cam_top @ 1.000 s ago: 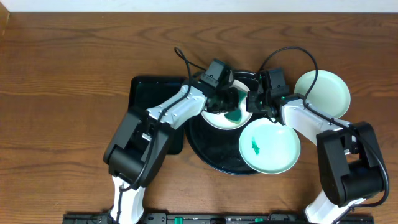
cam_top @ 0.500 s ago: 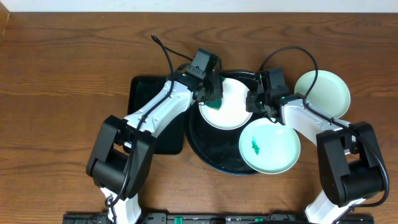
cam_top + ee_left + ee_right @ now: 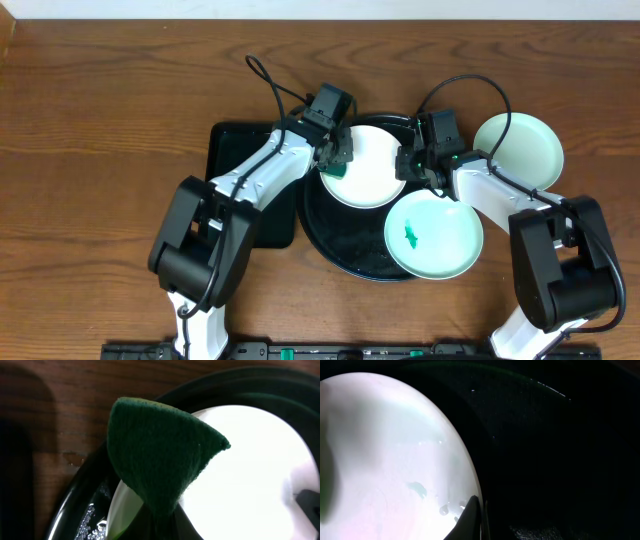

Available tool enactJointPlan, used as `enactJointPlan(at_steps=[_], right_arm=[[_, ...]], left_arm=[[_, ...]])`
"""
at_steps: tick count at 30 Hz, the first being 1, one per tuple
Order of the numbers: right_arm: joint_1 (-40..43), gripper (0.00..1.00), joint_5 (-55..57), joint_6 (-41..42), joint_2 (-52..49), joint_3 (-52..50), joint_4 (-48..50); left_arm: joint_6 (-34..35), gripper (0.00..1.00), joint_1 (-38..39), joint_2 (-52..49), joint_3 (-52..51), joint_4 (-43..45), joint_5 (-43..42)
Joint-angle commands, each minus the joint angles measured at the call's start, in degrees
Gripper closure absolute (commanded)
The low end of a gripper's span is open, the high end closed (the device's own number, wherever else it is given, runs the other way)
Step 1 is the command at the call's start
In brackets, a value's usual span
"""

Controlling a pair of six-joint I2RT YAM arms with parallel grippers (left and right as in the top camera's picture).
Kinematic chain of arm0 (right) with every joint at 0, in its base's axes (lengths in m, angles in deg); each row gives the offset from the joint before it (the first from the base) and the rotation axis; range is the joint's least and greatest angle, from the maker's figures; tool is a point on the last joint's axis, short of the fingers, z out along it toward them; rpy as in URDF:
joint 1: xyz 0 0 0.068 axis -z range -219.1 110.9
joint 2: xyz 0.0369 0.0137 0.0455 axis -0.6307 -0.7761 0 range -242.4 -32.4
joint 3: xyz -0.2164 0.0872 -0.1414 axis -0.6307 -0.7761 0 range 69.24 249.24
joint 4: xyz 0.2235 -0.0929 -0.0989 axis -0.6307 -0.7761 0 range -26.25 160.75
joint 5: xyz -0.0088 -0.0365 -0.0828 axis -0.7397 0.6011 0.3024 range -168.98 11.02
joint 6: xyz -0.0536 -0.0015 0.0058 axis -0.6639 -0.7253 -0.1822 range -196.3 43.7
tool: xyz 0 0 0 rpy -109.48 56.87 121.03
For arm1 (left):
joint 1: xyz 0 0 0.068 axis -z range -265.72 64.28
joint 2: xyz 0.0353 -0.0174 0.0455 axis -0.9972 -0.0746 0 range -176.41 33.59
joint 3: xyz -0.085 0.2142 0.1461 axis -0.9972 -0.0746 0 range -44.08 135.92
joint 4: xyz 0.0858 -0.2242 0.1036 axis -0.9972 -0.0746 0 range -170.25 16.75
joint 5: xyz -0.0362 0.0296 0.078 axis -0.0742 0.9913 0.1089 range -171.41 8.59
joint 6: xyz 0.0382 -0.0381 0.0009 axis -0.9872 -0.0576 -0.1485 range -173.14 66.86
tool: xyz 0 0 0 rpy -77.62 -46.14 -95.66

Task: Clean dirty plates on tray and stack at the side
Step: 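Scrub the white plate in circles with the sponge, left gripper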

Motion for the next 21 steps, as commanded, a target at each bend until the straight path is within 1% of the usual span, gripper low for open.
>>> enactJointPlan(at_steps=[1,8,12,19,21], right_arm=[[-0.4,0.99,-2.9,-0.1,-0.6,-0.3,0.2],[-0.4,0.99,-2.9,-0.1,-0.6,-0.3,0.2],[-0.4,0.99,-2.9,-0.1,-0.6,-0.3,0.2],[-0.4,0.99,-2.9,-0.1,-0.6,-0.3,0.3],[-0.4,0.99,-2.9,-0.1,-0.6,-0.3,0.3]], left_arm=[[-0.9,0.93,1.1,-2.2,-0.6,-0.2,1.2],[-0.5,0.93,4.1,-6.3,-0.6,-0.1,1.2],[0.6,0.92,5.5,-6.8,-0.6,-0.1,0.0],[1.6,0.93,7.1,-6.8,-0.6,3.0,-7.8],[3.1,0.92,7.1,-6.8,-0.6,3.1,-9.0]])
